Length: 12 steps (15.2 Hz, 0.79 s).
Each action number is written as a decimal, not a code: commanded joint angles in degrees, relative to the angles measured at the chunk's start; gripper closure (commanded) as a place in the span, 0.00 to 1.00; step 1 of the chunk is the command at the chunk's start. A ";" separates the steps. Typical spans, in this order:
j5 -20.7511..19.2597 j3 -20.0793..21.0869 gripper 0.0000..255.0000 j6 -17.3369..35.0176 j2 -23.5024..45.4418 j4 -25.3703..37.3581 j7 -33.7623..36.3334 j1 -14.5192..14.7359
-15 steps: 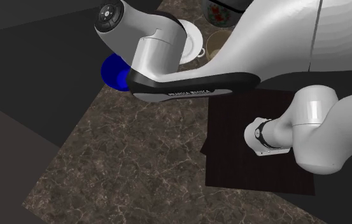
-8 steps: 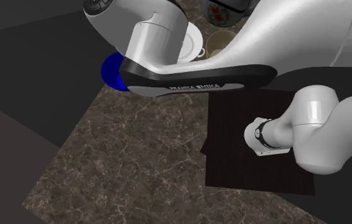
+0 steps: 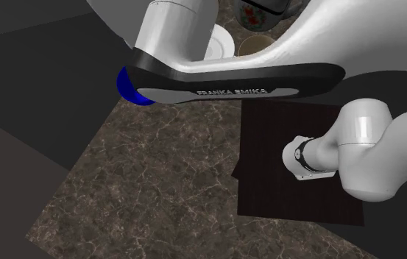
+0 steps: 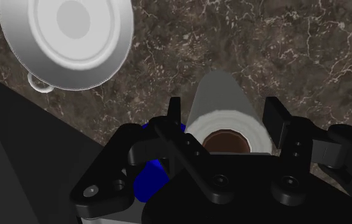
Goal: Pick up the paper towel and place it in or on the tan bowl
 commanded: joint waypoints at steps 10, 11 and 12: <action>0.04 0.18 1.00 -8.25 -1.32 6.98 -0.90 0.17; 0.04 0.19 1.00 -8.60 -1.35 7.30 -0.95 0.18; -0.39 -0.28 1.00 -8.61 -2.74 6.09 -1.79 -0.29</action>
